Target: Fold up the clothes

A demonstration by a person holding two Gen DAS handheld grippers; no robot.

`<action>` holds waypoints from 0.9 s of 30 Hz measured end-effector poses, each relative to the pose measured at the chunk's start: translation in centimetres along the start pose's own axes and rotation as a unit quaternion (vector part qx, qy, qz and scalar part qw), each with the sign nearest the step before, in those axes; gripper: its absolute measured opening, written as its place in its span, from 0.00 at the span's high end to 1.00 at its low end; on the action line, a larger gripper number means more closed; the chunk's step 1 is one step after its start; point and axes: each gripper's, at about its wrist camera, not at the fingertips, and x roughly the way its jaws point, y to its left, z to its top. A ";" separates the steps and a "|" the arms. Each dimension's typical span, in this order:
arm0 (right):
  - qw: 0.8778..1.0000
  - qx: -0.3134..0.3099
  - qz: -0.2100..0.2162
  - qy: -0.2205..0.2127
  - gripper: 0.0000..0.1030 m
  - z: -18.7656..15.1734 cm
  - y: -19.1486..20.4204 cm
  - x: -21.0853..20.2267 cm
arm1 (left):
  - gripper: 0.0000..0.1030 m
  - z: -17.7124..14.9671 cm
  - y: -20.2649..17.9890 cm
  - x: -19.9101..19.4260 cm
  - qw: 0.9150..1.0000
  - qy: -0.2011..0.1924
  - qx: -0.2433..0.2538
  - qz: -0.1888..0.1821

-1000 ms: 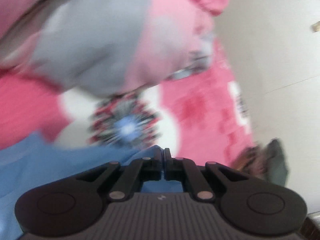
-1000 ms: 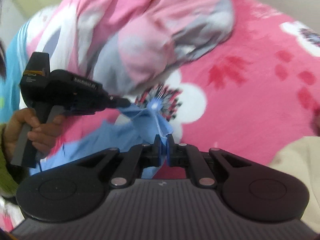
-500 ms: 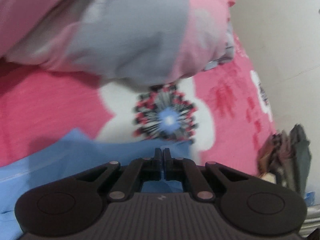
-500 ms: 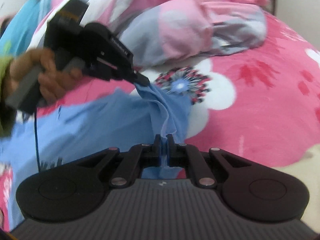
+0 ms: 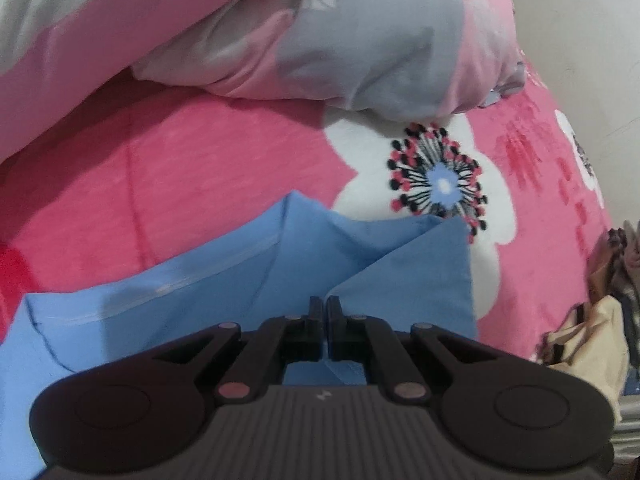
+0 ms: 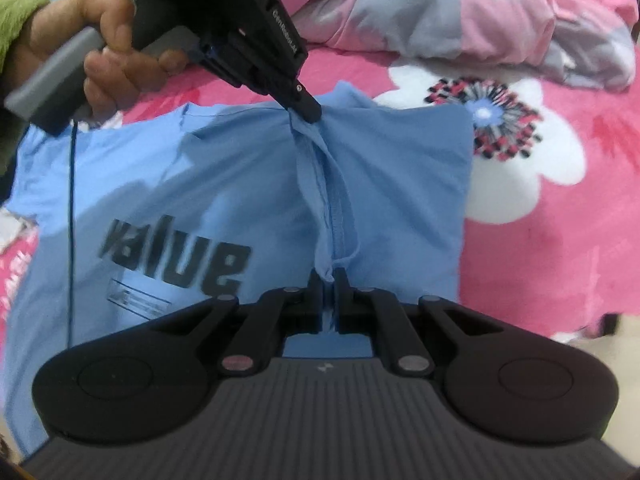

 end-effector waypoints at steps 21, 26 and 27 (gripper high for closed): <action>0.997 0.054 -0.049 0.017 0.73 -1.1 -7.1 -3.2 | 0.78 -3.6 0.8 -2.6 0.998 0.016 0.030 0.060; 0.998 0.000 -0.046 0.030 0.73 -1.2 -7.2 -1.7 | 0.55 -1.1 -2.6 -1.8 0.999 -0.011 0.050 -0.007; 0.998 -0.011 -0.050 0.033 0.73 -1.2 -7.0 -1.5 | 0.54 -0.4 -3.5 -1.2 0.998 -0.013 0.057 -0.016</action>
